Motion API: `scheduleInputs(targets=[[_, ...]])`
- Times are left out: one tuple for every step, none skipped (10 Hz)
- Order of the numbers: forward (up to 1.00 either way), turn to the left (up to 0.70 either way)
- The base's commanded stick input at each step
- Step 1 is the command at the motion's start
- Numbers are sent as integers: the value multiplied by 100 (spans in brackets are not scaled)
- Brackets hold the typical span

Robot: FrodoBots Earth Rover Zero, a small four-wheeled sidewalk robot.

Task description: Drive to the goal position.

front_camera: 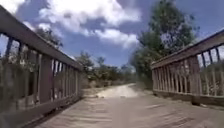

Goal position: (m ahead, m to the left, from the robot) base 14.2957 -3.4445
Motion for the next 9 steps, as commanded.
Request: scheduleInputs(targets=[[100,0],[100,0],[100,0],[100,0],[100,0],[100,0],[100,0],[100,0],[100,0]])
